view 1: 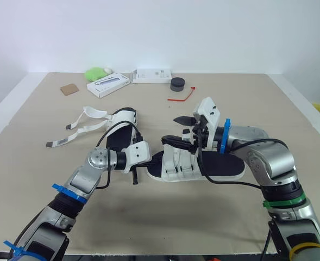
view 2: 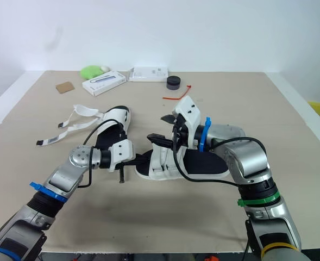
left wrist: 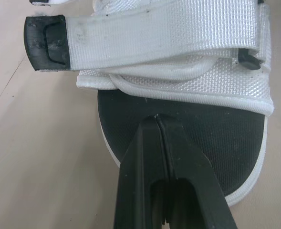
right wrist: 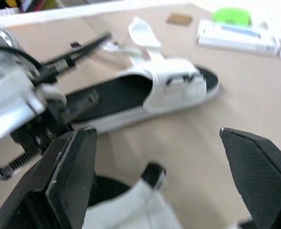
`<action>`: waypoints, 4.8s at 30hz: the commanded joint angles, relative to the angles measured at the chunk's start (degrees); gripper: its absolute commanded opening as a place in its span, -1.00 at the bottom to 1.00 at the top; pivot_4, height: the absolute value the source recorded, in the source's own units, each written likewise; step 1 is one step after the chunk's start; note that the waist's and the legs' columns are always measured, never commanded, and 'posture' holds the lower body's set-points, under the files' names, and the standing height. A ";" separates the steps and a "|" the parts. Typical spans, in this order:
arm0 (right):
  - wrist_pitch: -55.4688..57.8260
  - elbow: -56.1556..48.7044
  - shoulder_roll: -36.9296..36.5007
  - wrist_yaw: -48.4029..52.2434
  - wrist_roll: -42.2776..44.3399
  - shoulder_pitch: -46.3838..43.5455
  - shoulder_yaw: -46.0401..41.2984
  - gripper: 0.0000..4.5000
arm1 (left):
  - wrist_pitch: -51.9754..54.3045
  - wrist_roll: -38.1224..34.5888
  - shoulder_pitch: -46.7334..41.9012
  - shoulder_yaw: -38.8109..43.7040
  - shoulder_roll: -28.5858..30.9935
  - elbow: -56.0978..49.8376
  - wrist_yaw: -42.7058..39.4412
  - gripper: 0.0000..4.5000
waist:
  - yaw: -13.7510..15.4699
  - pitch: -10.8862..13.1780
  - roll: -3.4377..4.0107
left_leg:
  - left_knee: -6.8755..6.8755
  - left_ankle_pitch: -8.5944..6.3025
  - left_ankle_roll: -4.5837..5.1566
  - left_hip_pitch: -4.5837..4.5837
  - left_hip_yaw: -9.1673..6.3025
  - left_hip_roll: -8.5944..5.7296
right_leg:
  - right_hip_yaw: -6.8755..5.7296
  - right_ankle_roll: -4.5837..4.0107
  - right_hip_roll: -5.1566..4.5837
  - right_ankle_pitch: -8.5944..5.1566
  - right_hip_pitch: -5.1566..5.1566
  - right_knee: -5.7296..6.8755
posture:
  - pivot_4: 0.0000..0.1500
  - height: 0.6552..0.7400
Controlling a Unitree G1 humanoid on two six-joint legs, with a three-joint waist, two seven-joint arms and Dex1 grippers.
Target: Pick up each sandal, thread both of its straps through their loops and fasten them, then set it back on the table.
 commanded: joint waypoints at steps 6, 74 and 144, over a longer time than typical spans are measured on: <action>-10.90 8.63 -0.59 9.17 -8.22 -6.65 6.13 0.86 | 1.23 2.07 1.31 -1.81 0.09 2.52 -0.75 -1.00 | 0.01 0.00 0.00 | 0.00 0.00 0.00 0.00 0.00 -0.03 | -0.03 0.01 -0.04 0.01 0.00 0.00 | 1.00 1.00; -28.57 28.30 0.65 23.96 -9.85 5.66 -5.40 -0.42 | 10.19 -29.15 19.24 19.63 11.20 -33.54 -6.89 1.00 | 0.00 0.65 0.26 | -0.27 -0.10 -0.32 -0.60 -0.18 -0.01 | -0.29 -0.55 -0.18 0.02 -0.60 0.00 | 1.00 1.00; 0.82 9.16 -10.27 -16.65 -9.21 13.50 -20.10 0.98 | 4.23 -22.24 14.09 13.63 7.45 -23.88 -5.90 1.00 | -1.26 0.64 0.21 | -0.19 -0.08 -0.32 -0.68 0.85 0.13 | 0.91 0.16 0.34 0.08 -0.62 0.05 | 1.00 1.00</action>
